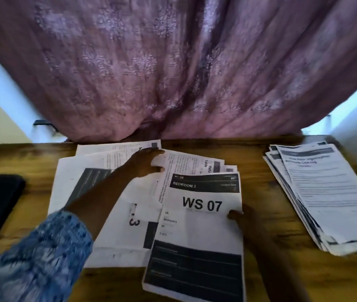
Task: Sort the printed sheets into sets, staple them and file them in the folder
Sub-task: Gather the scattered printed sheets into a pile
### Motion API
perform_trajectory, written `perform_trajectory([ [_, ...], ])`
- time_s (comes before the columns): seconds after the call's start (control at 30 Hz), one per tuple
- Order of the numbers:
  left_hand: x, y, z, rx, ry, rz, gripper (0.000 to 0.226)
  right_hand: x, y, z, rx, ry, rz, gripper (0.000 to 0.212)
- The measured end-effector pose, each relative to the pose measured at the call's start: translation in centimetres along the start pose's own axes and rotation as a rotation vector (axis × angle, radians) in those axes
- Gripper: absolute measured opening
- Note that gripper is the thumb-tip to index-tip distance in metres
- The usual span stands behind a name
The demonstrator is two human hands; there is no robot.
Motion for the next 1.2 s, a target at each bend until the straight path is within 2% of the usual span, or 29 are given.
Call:
perform_trajectory([
  [0.13, -3.8, 2.0, 1.0, 0.03, -0.028, -0.054, 0.093, 1.1, 3.8, -1.6, -0.36, 0.165, 0.026, 0.03],
  [0.2, -4.4, 3.4, 1.4, -0.004, -0.041, -0.075, 0.077, 1.1, 4.4, -2.9, -0.537, 0.233, 0.003, 0.036],
  [0.3, -4.8, 4.3, 2.0, -0.034, 0.009, -0.129, 0.046, 1.3, 3.6, -5.9, -0.752, 0.243, -0.021, 0.043],
  [0.37, -4.9, 3.9, 1.9, -0.01, -0.045, -0.114, 0.045, 1.1, 3.1, -7.6, -0.806, 0.23, -0.012, 0.052],
  [0.43, -4.6, 3.7, 1.6, -0.005, -0.13, -0.064, 0.054, 1.0, 2.3, -9.1, -0.8, 0.184, -0.002, 0.058],
  [0.53, -4.2, 3.7, 1.9, -0.005, -0.129, -0.084, 0.059, 0.6, 1.5, -10.2, -0.658, 0.062, 0.049, 0.054],
  [0.63, -3.8, 2.6, 2.9, -0.001, -0.086, -0.098, 0.048, 0.2, 1.1, -10.6, -0.276, -0.066, 0.136, 0.04],
  [0.8, -2.3, 0.7, 3.6, 0.01, -0.132, -0.082, 0.023, -0.9, -0.2, -11.6, 0.205, -0.169, 0.259, 0.052],
  [1.0, -0.4, -1.3, 2.7, 0.266, -0.171, 0.067, 0.026, -3.4, -1.6, -8.9, 0.37, -0.24, 0.3, 0.052],
  [1.1, 0.2, -0.7, 1.0, 0.385, -0.219, 0.092, 0.023, -4.3, -2.5, -5.3, 0.376, -0.385, 0.338, 0.043],
  [1.2, 0.2, 1.0, -0.7, 0.425, -0.246, 0.073, 0.03, -5.6, -3.3, -0.8, 0.344, -0.402, 0.305, 0.03],
])
Point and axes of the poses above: each hand's wrist, its own x-axis away from the middle knuckle, its own z-axis out of the back of the hand, y = z × x, the point moved 4 cm from there along -x, towards the middle knuckle, and after that the axes turned 11 degrees about -y, right-handed, at the moved point
